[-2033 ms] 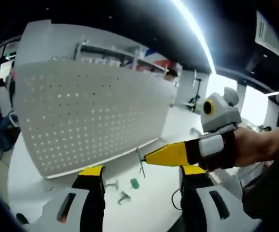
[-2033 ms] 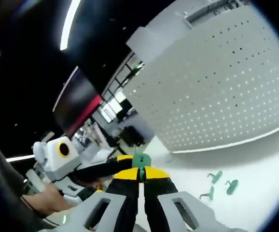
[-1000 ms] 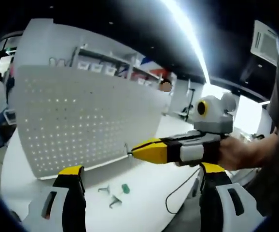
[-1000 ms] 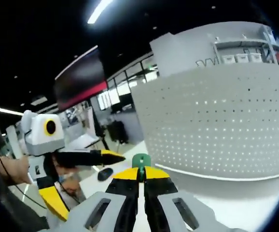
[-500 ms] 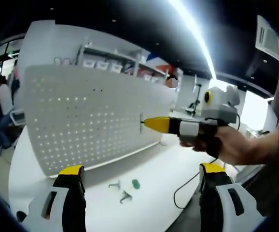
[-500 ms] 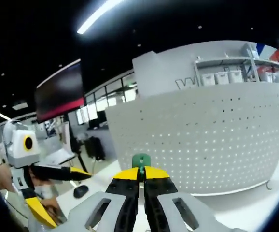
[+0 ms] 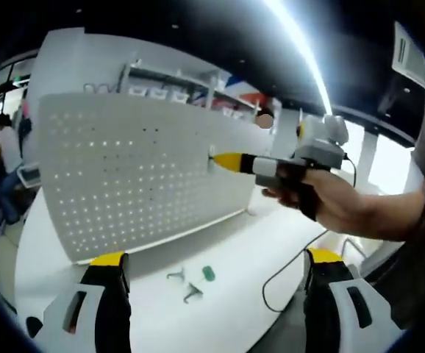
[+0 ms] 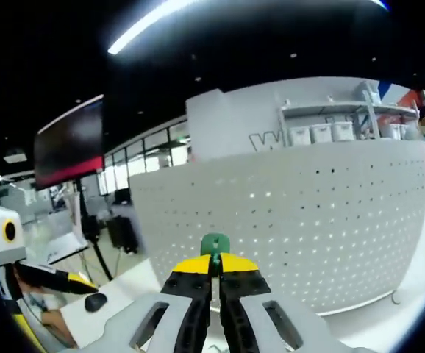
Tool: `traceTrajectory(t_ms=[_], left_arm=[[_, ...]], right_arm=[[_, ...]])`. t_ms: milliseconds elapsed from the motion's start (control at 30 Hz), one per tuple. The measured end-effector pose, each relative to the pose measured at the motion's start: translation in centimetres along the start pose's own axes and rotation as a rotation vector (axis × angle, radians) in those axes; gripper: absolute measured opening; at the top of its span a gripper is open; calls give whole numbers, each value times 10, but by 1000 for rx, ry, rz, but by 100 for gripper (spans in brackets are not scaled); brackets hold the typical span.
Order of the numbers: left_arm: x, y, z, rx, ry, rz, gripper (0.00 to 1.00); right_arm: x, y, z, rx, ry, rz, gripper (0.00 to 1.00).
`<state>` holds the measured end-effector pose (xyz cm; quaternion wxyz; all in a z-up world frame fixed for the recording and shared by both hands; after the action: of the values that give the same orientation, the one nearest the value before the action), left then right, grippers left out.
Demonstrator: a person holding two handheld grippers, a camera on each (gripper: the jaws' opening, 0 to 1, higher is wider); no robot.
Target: Insert the hook assembly into the mounting plate slot until the hook locks in place.
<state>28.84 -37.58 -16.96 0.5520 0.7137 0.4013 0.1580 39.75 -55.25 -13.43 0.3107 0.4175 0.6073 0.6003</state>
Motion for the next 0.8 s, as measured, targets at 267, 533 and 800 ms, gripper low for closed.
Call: traceTrajectory(t_ms=[267,533,800], left_arm=[[-1,-4,0,13,5,-2,100],[-5,-7,1,14,-7,-27,100],[-2,-6,0,0,-13,-62,99]], right_arm=[[-16,13,16,-34,-30,-47,0],[-32,28,34,-60,-59,-101,0],[-44,42,48,-100,-91,-139,0]])
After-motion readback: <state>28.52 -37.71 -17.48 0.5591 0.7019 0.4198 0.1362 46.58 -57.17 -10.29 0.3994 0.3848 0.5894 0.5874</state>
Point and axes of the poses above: the point that each gripper's makers call its tool centre point, and the gripper's own axes: z roughly forward along the fingers, x roughly to its left, y roughly out of its top, the point moved 7 cm from there along -z, roughly backward along the fingers, and after that the axes turned 1 degree about x, right-handed, at the moved point
